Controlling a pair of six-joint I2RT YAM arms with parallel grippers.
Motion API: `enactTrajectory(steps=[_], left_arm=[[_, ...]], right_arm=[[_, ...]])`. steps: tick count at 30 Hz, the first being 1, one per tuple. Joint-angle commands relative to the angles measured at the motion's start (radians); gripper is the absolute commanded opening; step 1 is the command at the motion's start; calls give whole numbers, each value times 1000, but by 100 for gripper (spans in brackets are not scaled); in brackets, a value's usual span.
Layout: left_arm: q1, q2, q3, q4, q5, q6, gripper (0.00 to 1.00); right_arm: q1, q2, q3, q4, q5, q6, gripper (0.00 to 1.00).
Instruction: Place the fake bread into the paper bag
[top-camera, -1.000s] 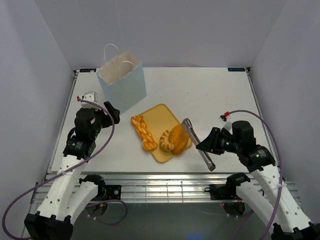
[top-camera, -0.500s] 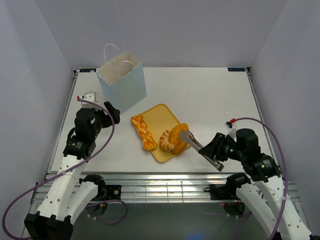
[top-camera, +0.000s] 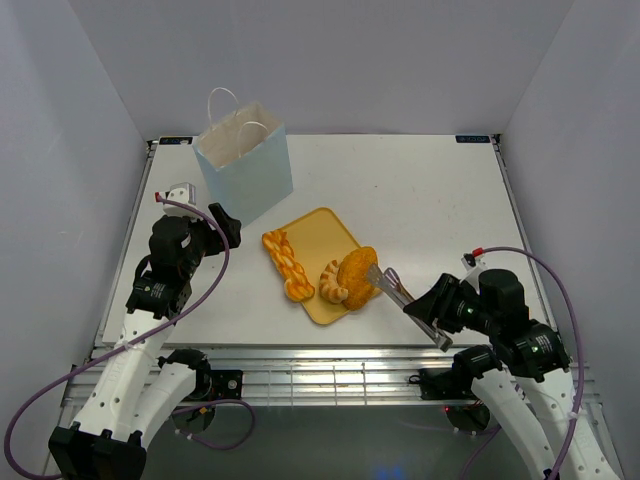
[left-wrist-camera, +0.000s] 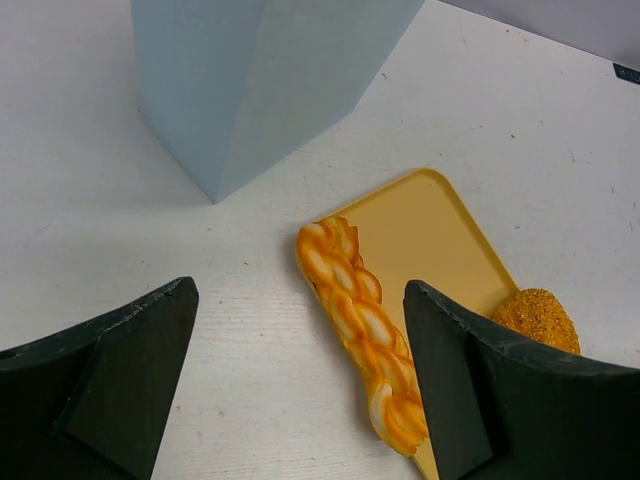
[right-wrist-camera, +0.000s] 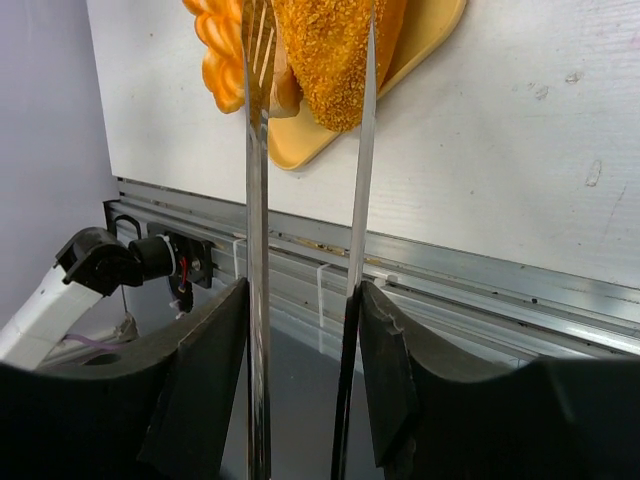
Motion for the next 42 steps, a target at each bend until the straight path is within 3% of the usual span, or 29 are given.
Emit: enactTrajectory(steps=[1,42], left_arm=[[-3,-5,6,16,14,1,94],[-4,-3,5,18,28,3,94]], right_arm=[[-3,-30,-13,12,12,50,53],[-3,-21,-228,317,-85,207,61]])
